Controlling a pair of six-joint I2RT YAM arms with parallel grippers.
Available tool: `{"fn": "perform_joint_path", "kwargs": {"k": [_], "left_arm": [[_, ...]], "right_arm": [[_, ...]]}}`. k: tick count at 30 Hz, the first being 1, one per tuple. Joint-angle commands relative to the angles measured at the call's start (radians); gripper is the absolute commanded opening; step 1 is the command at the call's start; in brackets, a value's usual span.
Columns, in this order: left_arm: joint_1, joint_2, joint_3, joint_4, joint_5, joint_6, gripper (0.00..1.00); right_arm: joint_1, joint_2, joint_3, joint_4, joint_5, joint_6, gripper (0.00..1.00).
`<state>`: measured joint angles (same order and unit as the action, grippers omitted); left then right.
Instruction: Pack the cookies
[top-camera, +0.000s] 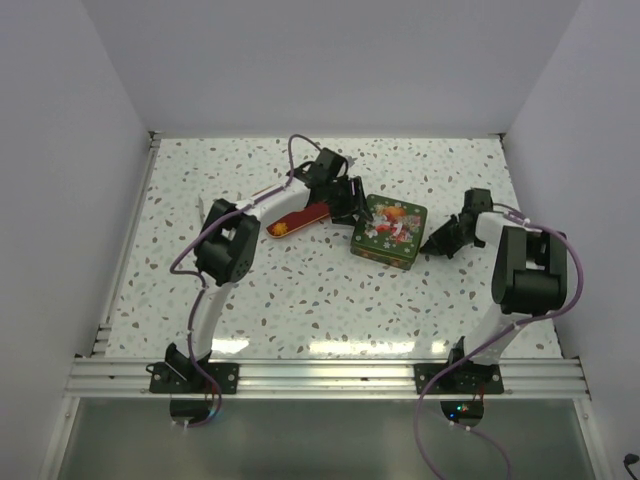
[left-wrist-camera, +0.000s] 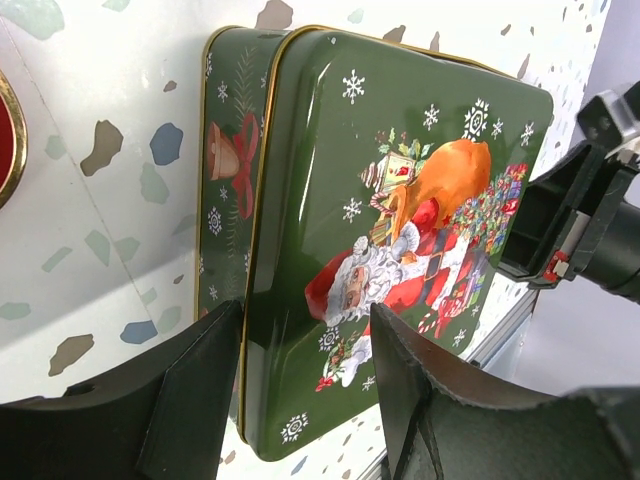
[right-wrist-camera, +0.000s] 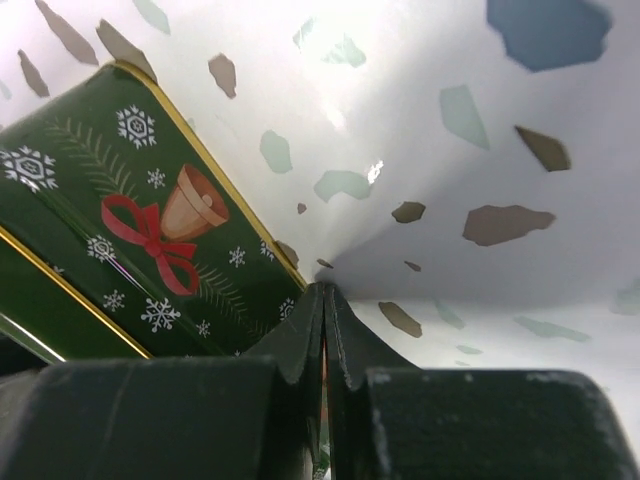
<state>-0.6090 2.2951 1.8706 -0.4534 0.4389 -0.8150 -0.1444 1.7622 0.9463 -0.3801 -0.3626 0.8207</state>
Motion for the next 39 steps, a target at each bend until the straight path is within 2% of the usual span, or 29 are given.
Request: {"fn": "perform_joint_path", "kwargs": {"k": [1,3,9,14,18,20,29,35,39], "left_arm": [[-0.014,0.012,0.047,-0.004,0.024,0.017,0.59],[-0.014,0.012,0.048,-0.005,0.024,0.019,0.59],[-0.014,0.009,0.047,-0.008,0.021,0.023,0.59],[-0.014,0.015,0.058,-0.011,0.021,0.025,0.59],[-0.012,0.020,0.065,-0.016,0.020,0.025,0.59],[-0.014,0.023,0.071,-0.014,0.021,0.020,0.59],[-0.012,0.024,0.081,-0.027,0.020,0.022,0.59],[-0.014,0.020,0.076,-0.028,0.015,0.027,0.59],[-0.014,0.020,0.079,-0.027,0.017,0.027,0.59]], "right_arm": [[0.006,-0.032,0.086,-0.159,0.209,-0.083,0.00],[-0.009,-0.055,0.135,-0.216,0.278,-0.118,0.00],[-0.015,-0.167,0.209,-0.214,0.251,-0.106,0.00],[-0.004,-0.292,0.160,-0.004,-0.022,-0.013,0.00],[-0.003,-0.271,0.108,0.180,-0.206,0.072,0.00],[-0.001,-0.245,0.056,0.217,-0.263,0.093,0.00],[-0.041,-0.044,-0.225,0.431,-0.312,0.144,0.00],[-0.058,-0.061,-0.221,0.383,-0.269,0.106,0.00],[-0.060,-0.098,-0.178,0.278,-0.236,0.078,0.00]]}}
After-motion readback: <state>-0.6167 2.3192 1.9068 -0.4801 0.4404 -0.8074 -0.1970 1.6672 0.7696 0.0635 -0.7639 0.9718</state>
